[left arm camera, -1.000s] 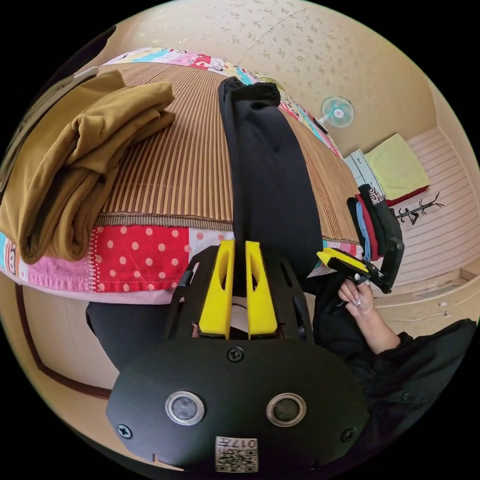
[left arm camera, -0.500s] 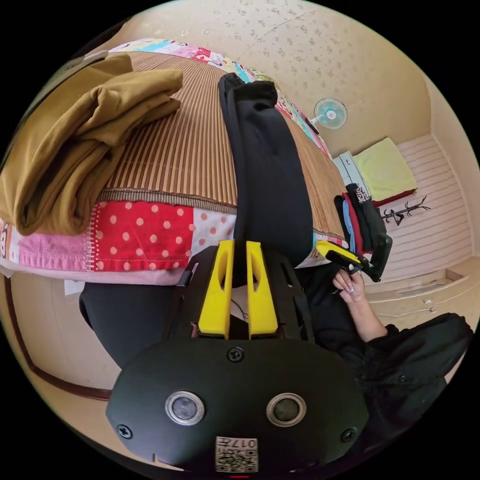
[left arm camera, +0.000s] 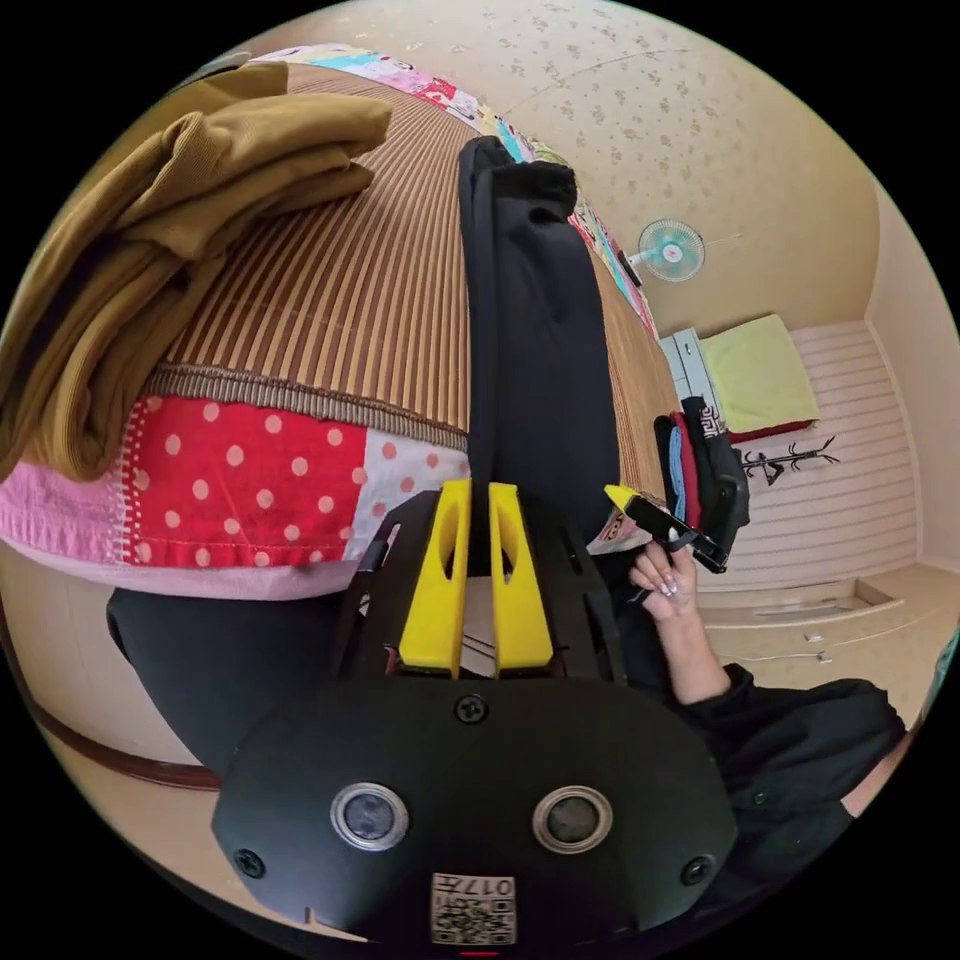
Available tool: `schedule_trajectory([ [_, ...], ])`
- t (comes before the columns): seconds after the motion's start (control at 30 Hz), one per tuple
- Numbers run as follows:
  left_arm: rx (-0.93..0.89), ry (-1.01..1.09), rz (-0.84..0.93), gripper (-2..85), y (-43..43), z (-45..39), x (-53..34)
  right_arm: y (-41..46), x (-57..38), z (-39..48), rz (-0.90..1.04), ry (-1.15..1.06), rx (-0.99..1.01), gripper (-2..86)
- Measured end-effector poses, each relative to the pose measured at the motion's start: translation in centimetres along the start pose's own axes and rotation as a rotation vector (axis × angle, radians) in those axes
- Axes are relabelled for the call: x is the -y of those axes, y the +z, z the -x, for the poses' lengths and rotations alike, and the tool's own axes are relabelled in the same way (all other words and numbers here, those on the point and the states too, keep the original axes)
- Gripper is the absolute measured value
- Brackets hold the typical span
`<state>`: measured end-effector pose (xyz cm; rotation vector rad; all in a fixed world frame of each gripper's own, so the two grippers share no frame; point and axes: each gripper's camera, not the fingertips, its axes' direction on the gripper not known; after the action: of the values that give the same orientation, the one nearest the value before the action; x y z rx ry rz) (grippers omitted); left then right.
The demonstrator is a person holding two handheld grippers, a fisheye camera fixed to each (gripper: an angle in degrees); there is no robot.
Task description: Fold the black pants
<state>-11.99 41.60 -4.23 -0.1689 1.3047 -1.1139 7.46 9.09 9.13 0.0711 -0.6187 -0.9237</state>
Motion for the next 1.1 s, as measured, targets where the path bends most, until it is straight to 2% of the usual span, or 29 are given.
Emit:
schedule_trajectory([
  [0.23,0.031,0.043,0.114,6.0,1.3,-0.6,-1.8,-1.4,-2.0,-0.5,0.105,-0.036,-0.095,3.6],
  [0.3,0.042,0.049,0.062,7.3,0.1,-1.0,-2.2,-2.1,-1.9,-1.0,0.111,-0.017,-0.078,4.3],
  [0.37,0.068,0.087,-0.062,7.8,-2.2,-2.2,-2.6,-3.5,-1.2,-1.3,0.084,-0.002,-0.092,6.1],
  [0.5,0.109,0.161,-0.139,7.9,-3.6,-3.5,-2.1,-5.4,2.1,-1.2,0.020,-0.032,-0.140,7.2],
  [0.6,0.107,0.187,-0.196,7.9,-3.9,-3.9,-2.0,-5.7,8.0,-0.7,-0.029,-0.120,-0.148,6.0],
  [0.73,0.049,0.207,-0.156,7.5,-3.1,-4.2,-2.4,-3.7,20.8,0.9,-0.017,-0.163,-0.166,6.7],
  [0.83,0.046,0.194,-0.155,7.3,-2.5,-4.2,-3.6,-0.9,29.9,1.5,-0.043,-0.093,-0.266,9.3],
  [0.9,0.040,0.181,-0.214,7.0,-2.8,-4.2,-4.9,1.0,34.8,0.9,-0.052,-0.028,-0.268,9.5],
  [0.97,0.030,0.196,-0.250,6.4,-3.4,-4.6,-6.4,3.7,39.9,-1.0,-0.050,0.109,-0.297,10.1],
  [1.1,0.063,0.163,-0.289,5.3,-4.9,-4.3,-8.4,7.0,43.8,-3.3,-0.084,0.203,-0.350,12.8],
])
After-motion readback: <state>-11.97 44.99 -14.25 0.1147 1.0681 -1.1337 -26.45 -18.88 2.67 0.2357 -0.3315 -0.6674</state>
